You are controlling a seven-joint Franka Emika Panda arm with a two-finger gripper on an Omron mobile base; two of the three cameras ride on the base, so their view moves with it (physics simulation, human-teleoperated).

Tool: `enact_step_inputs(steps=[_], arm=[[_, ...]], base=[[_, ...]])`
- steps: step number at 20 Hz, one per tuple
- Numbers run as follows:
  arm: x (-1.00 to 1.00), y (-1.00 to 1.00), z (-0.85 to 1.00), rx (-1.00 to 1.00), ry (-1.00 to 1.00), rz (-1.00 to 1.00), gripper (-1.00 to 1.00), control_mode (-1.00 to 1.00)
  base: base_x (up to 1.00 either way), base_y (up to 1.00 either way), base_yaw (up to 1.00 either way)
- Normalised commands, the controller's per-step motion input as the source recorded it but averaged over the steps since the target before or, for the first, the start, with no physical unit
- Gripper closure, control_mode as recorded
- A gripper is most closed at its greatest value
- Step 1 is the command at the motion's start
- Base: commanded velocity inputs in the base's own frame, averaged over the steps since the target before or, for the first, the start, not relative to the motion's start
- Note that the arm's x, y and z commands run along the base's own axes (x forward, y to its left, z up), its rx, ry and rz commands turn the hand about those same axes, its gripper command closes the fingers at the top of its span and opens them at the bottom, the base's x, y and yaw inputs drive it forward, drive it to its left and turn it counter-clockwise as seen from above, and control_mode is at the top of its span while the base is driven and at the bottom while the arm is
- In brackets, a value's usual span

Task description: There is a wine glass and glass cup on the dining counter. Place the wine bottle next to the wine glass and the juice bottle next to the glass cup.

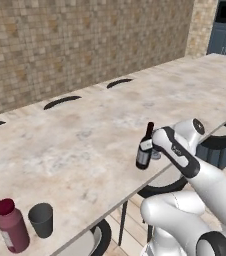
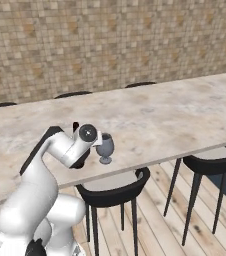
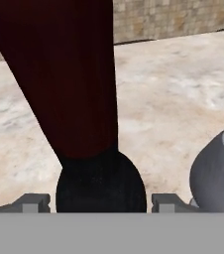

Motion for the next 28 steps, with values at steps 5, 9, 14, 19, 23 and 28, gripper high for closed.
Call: enact_step_inputs(steps=[5, 9, 14, 19, 23, 28], arm=[[0.19, -0.05, -0.02, -0.04, 0.00, 0.01, 1.00, -1.00], [0.05, 0.00, -0.16, -0.07, 0.00, 0.05, 1.00, -1.00], [0.06, 0.00, -0.16, -0.09, 0.00, 0.04, 1.00, -1.00], [0.09, 0.00, -0.17, -0.07, 0.00, 0.04, 1.00, -1.00], [0.16, 0.00, -0.07, 0.00, 0.00, 0.04, 1.00, -1.00], [0.16, 0.00, -0.03, 0.00, 0.00, 0.04, 1.00, -1.00]], base=[[0.00, 0.00, 0.00], [0.00, 0.00, 0.00], [0.00, 0.00, 0.00], [0.00, 0.00, 0.00], [0.00, 0.00, 0.00], [0.00, 0.00, 0.00]])
